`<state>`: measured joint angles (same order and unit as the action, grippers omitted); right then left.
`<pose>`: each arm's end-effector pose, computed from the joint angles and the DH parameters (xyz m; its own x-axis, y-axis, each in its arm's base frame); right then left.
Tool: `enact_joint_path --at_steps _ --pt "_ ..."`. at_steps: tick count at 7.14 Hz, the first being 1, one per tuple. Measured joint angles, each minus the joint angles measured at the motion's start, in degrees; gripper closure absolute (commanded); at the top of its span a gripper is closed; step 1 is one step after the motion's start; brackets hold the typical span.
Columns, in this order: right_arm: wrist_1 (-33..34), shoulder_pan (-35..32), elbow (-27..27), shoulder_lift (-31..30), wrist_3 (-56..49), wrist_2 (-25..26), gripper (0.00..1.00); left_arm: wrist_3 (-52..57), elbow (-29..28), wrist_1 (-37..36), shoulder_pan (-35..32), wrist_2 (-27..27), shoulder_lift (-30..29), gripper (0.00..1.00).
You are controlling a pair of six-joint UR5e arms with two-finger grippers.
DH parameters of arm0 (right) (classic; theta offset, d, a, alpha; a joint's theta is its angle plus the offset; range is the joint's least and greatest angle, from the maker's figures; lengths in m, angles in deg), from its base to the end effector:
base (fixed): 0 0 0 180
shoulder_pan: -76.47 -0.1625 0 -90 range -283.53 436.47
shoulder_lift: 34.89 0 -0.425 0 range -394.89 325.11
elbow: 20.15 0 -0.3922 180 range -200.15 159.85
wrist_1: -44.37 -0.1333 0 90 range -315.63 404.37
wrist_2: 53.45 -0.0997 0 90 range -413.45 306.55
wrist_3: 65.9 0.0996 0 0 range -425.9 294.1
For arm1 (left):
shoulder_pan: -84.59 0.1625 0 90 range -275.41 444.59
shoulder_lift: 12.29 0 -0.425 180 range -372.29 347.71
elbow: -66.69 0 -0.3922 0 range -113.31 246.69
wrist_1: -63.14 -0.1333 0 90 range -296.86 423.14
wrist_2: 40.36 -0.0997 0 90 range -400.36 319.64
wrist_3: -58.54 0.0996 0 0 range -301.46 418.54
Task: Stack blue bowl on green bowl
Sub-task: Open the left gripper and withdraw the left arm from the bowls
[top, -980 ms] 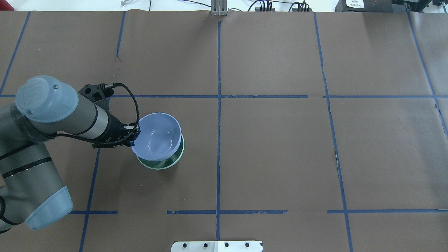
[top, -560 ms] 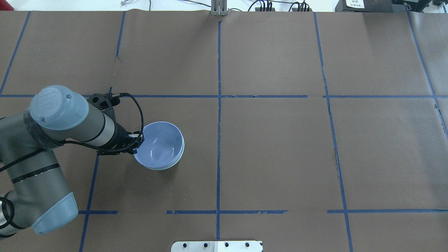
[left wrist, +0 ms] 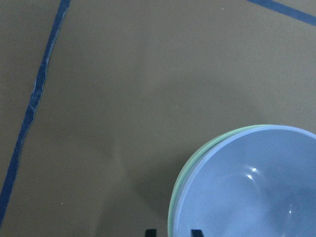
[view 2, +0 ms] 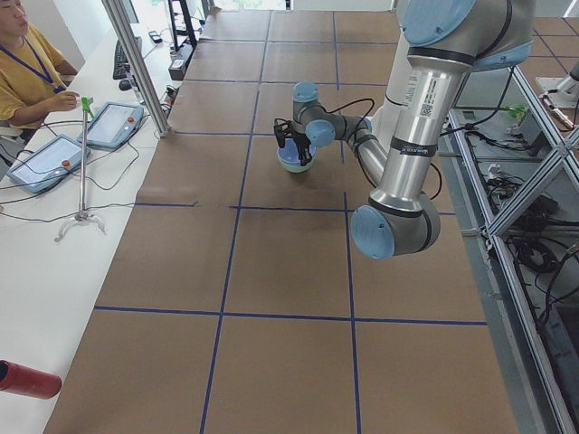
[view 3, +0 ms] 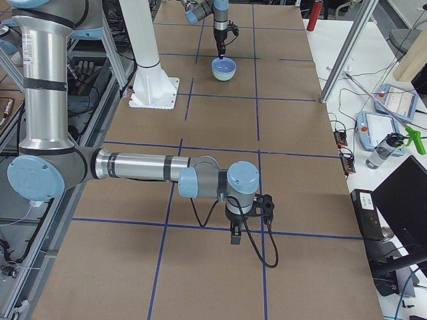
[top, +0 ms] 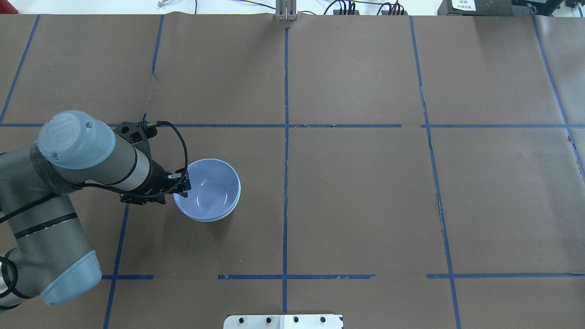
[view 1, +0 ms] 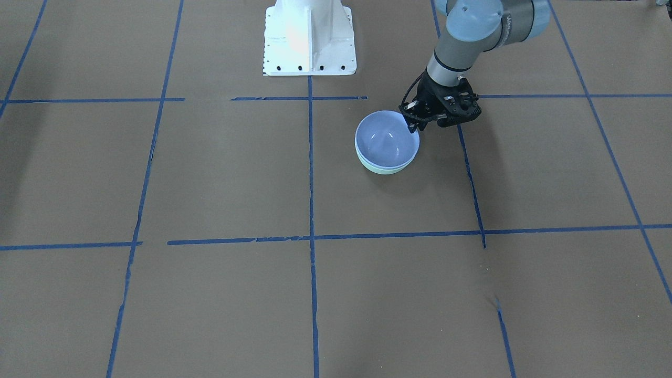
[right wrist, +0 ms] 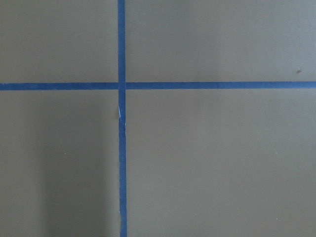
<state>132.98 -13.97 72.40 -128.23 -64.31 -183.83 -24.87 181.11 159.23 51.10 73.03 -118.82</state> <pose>0.0724 -0.4673 0.6670 0.7613 0.0268 0.6479 -0.0288 0.9996 -0.0075 0.4086 -0.3828 0.3022 0.5949 -0.2673 -0.7580 0.1972 0.9628 -0.1848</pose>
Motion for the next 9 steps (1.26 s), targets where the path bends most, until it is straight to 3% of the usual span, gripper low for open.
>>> enact_joint_path --at_steps 2,4,7,9 --pt "0.01 0.00 0.00 0.00 0.00 0.01 0.00 12.82 0.60 0.00 -7.25 5.22 1.82 0.00" --pt "0.02 0.00 0.00 0.00 0.00 0.02 0.00 36.40 0.63 -0.43 -19.57 13.08 8.25 0.00" --pt "0.00 0.00 0.00 0.00 0.00 0.03 0.00 76.64 -2.63 -1.95 -40.50 15.14 22.35 0.00" --pt "0.02 0.00 0.00 0.00 0.00 0.04 0.00 90.45 -8.68 -2.09 -52.95 16.68 27.39 0.00"
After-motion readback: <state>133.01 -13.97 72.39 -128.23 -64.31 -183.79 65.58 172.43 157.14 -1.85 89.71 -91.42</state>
